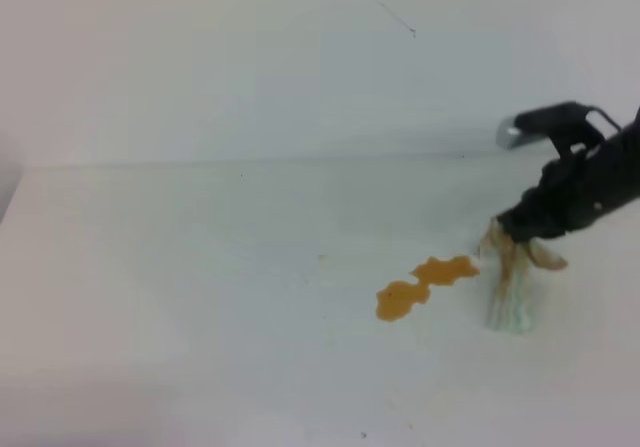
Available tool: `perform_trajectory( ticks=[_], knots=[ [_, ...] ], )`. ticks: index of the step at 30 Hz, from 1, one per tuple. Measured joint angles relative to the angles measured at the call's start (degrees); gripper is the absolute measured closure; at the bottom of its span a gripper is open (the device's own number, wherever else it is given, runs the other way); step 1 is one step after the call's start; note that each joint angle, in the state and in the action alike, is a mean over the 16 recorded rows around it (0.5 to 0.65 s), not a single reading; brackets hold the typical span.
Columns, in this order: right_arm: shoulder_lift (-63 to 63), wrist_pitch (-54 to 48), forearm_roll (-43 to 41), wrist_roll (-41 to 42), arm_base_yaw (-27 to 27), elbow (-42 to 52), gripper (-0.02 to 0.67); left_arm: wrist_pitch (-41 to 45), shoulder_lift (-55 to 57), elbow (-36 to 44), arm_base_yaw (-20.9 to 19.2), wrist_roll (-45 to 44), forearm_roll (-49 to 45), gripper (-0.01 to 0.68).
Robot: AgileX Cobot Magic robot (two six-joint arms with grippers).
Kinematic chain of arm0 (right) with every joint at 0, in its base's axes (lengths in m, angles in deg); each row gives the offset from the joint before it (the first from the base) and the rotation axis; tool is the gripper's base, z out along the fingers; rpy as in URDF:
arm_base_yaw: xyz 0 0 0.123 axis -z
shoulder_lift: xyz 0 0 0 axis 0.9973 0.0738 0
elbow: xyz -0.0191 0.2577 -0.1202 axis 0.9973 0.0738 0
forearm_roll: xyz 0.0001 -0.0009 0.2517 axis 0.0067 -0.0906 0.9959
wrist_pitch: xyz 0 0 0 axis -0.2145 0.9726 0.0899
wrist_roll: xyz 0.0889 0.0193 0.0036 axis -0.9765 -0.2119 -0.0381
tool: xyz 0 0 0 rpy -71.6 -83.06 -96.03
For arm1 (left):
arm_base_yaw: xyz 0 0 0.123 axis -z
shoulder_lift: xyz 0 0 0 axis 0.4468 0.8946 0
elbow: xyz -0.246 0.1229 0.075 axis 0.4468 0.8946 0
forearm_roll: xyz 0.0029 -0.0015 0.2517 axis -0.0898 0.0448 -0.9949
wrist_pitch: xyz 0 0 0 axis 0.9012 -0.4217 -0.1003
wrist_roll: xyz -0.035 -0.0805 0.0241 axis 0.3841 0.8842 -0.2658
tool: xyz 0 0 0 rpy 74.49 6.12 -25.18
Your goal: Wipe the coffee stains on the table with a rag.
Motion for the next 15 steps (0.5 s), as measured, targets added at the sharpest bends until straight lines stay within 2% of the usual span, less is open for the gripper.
perform_trajectory(
  ticks=[8, 15],
  knots=[
    [2.01, -1.00, 6.24, 2.20, -0.04, -5.71, 0.618, 0.00, 0.00, 0.00, 0.00, 0.00, 0.00, 0.675],
    [7.07, -0.82, 10.14, 3.93, -0.41, -6.75, 0.619, -0.05, -0.09, 0.13, 0.00, 0.00, 0.00, 0.675]
  ],
)
